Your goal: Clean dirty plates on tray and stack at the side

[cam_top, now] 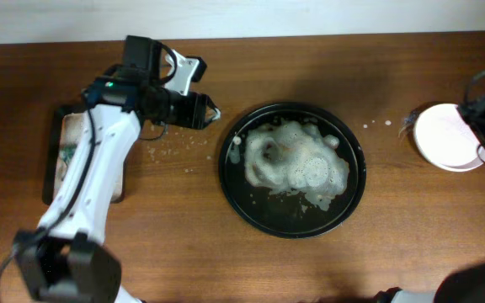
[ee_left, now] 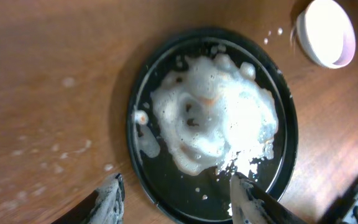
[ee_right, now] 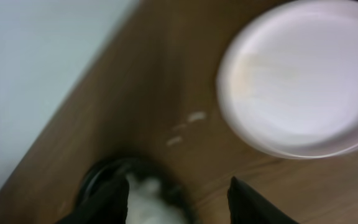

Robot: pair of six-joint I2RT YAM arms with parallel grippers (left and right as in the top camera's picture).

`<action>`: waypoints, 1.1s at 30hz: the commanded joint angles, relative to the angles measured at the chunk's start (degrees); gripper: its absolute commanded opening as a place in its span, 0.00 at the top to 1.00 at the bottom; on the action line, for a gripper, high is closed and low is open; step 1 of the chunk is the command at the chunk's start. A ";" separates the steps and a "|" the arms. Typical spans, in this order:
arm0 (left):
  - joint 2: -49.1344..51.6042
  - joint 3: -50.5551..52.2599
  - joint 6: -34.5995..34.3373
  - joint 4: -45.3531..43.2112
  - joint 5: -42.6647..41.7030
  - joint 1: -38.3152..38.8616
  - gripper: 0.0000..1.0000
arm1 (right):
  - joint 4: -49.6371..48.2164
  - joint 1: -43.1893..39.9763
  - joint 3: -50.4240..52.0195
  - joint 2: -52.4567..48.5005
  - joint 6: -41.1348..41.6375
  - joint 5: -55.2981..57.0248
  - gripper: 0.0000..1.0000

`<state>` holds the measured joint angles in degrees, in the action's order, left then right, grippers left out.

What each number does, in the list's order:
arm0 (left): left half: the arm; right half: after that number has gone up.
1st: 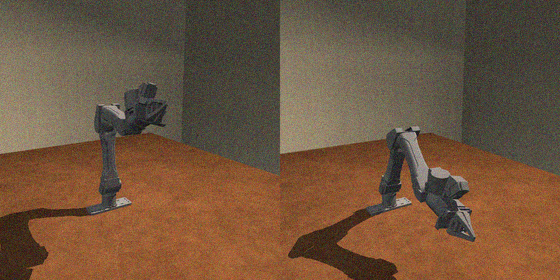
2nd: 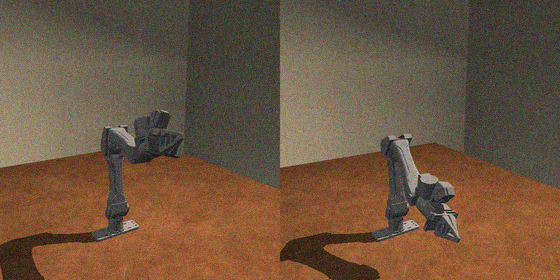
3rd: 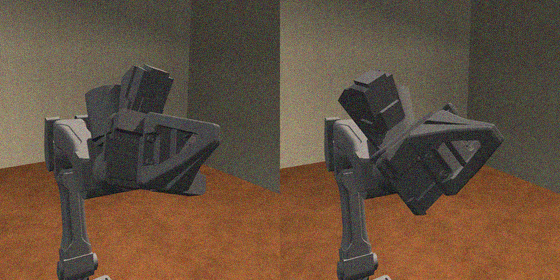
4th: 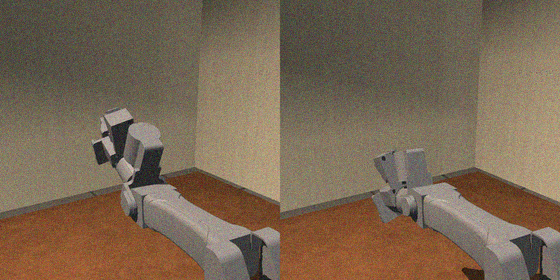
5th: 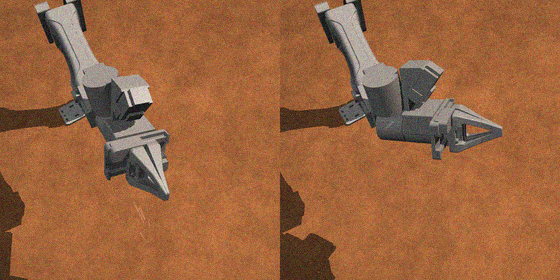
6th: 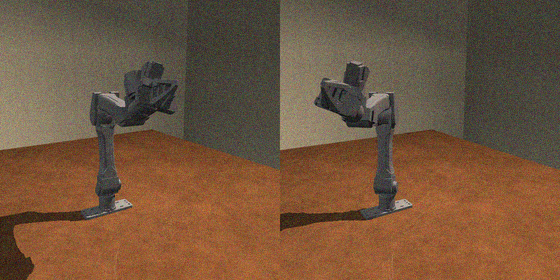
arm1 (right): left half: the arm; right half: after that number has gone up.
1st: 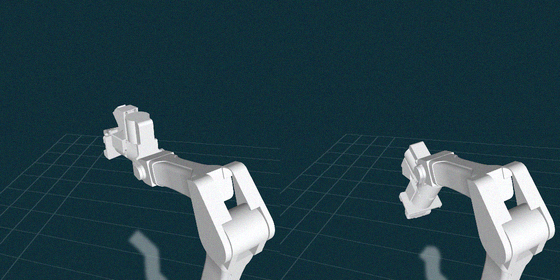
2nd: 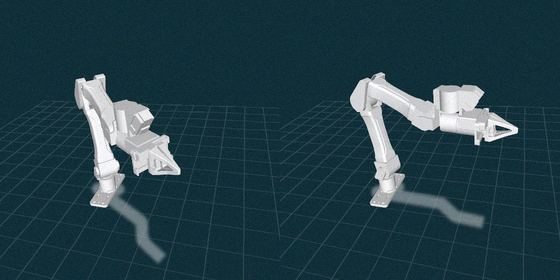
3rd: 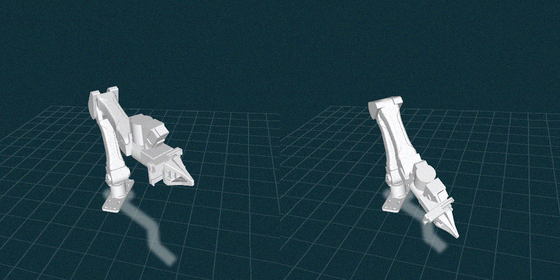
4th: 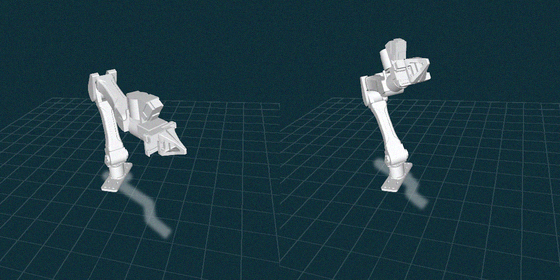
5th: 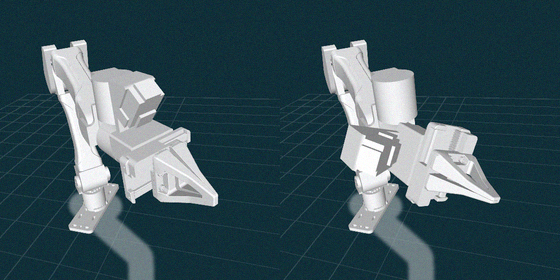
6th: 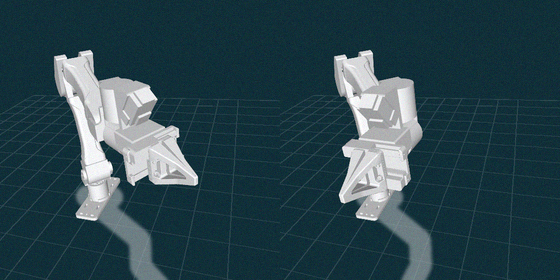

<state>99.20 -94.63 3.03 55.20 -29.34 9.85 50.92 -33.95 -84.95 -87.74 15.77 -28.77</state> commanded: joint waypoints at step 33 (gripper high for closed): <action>-25.29 -1.05 -23.61 17.81 42.62 -1.88 0.01 | -5.55 30.10 27.87 50.01 -27.76 17.44 0.01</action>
<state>73.71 -95.48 -19.77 72.90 12.51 8.08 46.85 -4.29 -65.98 -43.90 -10.79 -12.84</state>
